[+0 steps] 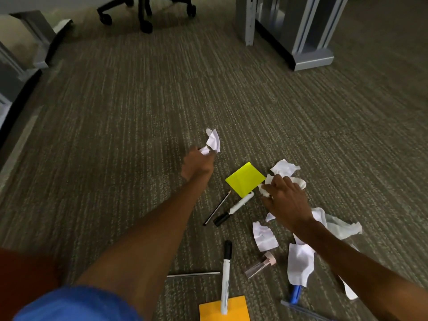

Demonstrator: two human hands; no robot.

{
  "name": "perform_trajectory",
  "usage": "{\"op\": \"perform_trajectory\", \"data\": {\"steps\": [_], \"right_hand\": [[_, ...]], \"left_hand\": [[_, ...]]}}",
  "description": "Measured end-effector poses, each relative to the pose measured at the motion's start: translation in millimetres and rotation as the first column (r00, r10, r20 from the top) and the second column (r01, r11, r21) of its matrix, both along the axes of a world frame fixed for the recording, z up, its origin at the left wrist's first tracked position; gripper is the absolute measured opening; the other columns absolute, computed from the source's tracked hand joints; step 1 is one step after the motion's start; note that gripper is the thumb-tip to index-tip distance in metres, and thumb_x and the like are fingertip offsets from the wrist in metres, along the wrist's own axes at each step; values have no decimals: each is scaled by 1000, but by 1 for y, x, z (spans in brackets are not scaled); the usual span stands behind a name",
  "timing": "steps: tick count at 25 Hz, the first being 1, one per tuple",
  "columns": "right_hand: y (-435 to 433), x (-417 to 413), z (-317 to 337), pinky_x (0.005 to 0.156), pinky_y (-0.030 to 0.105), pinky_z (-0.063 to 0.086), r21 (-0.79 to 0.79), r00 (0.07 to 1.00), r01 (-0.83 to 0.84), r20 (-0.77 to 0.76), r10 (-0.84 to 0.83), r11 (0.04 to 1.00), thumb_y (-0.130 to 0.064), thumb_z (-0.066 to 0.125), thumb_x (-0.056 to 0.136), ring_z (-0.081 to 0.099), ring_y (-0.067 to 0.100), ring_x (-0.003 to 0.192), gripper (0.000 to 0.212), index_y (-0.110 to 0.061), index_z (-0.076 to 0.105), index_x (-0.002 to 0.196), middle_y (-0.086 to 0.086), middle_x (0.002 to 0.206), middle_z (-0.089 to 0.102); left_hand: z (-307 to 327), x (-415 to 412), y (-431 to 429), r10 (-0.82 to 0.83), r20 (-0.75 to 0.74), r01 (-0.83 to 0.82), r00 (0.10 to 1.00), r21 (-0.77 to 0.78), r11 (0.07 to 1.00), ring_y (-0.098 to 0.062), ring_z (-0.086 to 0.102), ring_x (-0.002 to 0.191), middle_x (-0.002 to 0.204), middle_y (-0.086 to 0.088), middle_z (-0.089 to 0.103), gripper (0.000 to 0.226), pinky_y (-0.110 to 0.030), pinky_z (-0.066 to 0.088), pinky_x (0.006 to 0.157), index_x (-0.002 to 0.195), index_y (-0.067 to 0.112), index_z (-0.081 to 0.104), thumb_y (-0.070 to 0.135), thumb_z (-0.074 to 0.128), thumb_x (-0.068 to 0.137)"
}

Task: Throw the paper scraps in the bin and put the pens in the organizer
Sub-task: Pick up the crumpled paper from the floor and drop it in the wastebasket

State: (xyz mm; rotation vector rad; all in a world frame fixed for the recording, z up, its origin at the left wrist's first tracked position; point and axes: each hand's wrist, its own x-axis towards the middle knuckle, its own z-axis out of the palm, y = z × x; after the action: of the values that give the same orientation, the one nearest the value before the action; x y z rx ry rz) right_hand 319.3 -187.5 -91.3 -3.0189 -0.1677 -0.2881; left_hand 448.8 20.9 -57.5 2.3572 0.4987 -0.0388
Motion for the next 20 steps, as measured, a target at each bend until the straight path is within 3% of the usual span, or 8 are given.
{"op": "perform_trajectory", "data": {"steps": [7,11,13,16,18,20], "right_hand": [[-4,-2,-7,65,40,52,33,999,-46,17,45,998,-17,74,82,63,29,78,6,-14,71,78,6,79,62],[-4,-7,-8,67,39,51,119,998,-51,-19,53,992,-10,69,87,61,30,80,4,-12,69,83,7,83,64],[-2,-8,-5,69,37,49,235,1000,-14,-5,16,972,-10,63,92,59,27,82,5,-11,67,88,7,88,63],[3,-12,5,72,32,39,566,988,133,-13,-153,813,-20,46,101,50,17,83,16,-15,57,91,1,91,56],[4,-14,14,69,30,33,726,960,209,-25,-279,655,-23,40,104,44,14,75,22,-17,49,84,-1,83,50],[4,-17,25,66,37,35,843,932,264,-96,-351,470,-26,37,105,44,16,70,31,-8,48,83,7,78,50]], "left_hand": [[-23,44,-31,-4,0,4,1000,-56,998,-33,63,113,123,-14,67,63,-41,50,88,123,11,61,55,72,79],[-30,52,-26,-66,-18,67,998,31,997,-32,59,121,130,-15,63,50,-40,48,94,129,10,58,46,57,93],[-30,51,-21,-73,2,73,997,22,997,-33,56,123,133,-16,60,50,-39,45,97,132,11,58,45,51,95],[-25,38,-19,-62,51,62,997,3,998,-33,58,118,126,-16,63,48,-38,47,93,124,12,64,46,53,93],[-19,25,-18,-56,110,60,992,-34,998,-35,62,110,117,-16,67,41,-39,49,86,114,11,69,43,57,90],[-11,11,-17,-69,199,91,977,-100,991,-37,65,98,105,-17,71,33,-41,53,80,103,9,71,37,61,89]]}}
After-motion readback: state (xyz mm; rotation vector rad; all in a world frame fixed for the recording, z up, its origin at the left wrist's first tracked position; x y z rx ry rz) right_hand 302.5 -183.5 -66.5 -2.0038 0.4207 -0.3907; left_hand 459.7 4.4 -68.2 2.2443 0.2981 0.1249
